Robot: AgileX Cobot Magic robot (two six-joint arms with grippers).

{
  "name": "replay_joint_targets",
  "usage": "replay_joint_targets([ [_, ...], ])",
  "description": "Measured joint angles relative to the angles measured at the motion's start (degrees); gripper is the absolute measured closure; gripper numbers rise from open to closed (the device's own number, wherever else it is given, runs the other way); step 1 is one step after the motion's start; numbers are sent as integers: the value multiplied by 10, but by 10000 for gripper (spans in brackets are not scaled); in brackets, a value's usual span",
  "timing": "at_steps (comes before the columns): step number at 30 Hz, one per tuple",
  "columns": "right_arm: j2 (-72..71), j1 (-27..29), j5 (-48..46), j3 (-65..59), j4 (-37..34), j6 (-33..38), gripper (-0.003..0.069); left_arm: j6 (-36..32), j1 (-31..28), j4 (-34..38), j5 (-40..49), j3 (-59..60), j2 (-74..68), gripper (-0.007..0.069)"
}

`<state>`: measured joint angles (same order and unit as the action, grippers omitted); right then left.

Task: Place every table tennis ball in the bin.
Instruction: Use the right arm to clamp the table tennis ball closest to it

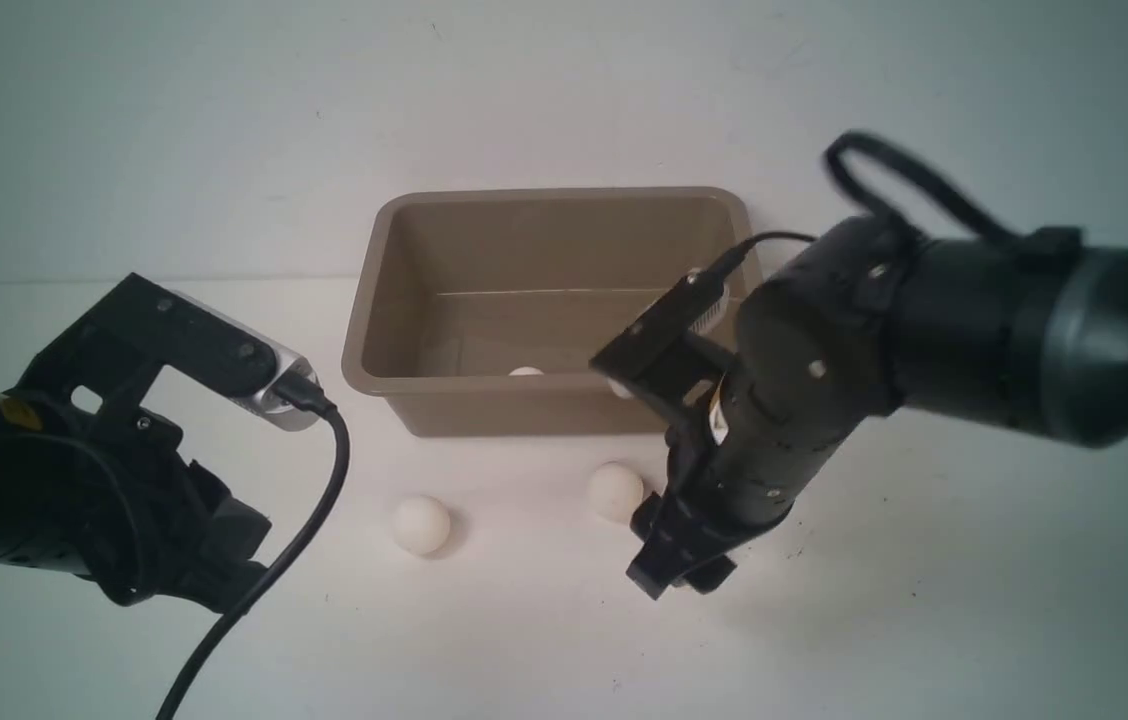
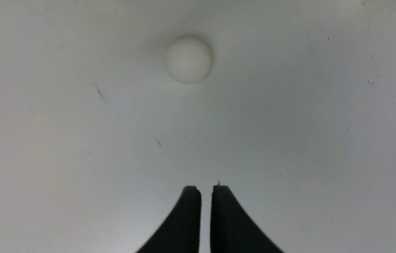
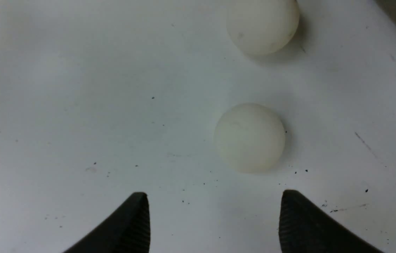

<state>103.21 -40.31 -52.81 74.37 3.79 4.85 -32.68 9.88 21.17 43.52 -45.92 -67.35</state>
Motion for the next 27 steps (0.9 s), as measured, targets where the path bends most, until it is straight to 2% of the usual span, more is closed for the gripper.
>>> replay_joint_targets([
  [6,38,-1,7,7,27,-23,207,0,0,0,0,0,0,594],
  [16,118,0,-51,131,27,-24,207,0,0,-1,0,0,0,594],
  [27,159,10,-59,140,25,-24,207,0,0,-4,1,0,0,594],
])
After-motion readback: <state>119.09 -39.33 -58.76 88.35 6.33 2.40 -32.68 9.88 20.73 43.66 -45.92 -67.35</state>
